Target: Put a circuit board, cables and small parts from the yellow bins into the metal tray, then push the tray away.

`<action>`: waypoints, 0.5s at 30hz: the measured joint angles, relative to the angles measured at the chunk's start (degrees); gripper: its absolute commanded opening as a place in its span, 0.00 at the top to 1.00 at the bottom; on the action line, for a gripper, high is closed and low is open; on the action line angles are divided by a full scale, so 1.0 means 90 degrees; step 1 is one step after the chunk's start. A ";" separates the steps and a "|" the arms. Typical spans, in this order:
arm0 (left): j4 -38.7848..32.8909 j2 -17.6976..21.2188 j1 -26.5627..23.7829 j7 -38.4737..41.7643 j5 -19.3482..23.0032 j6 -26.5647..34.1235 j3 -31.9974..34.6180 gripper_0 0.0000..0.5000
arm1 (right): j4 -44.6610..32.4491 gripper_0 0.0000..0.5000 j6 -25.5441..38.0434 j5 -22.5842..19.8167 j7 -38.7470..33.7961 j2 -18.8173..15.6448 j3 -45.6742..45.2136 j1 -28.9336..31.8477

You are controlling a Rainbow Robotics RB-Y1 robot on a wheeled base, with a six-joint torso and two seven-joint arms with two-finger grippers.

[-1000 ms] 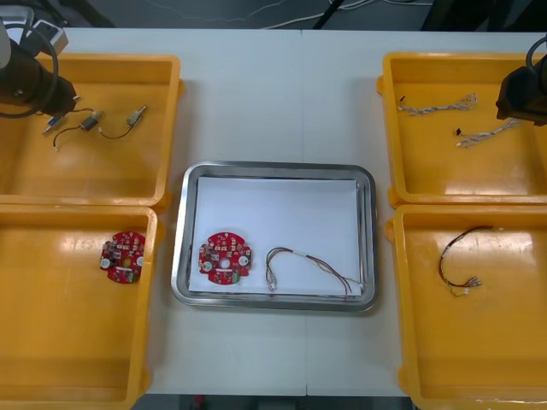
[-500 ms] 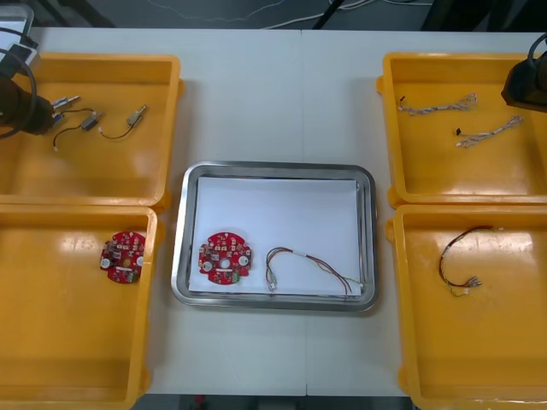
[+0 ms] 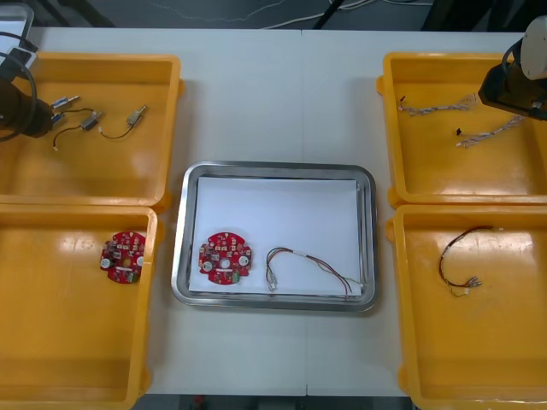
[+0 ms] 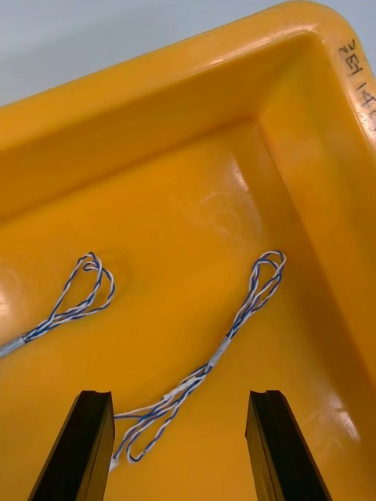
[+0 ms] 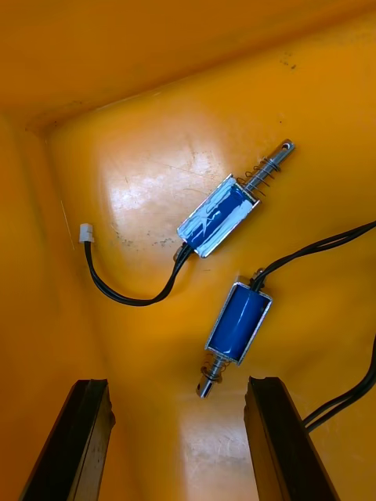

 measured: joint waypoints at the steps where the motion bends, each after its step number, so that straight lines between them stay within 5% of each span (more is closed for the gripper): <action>1: 0.0020 -0.0010 -0.0001 0.0000 -0.0021 -0.0039 0.0000 0.00 | 0.0037 0.02 -0.0023 0.0045 -0.0008 0.0041 -0.0063 -0.0014; 15: 0.0335 -0.0326 -0.0173 0.0000 -0.0249 -0.0156 0.0000 0.00 | 0.0700 0.02 -0.0454 0.0164 -0.1159 0.0236 -0.0572 -0.0035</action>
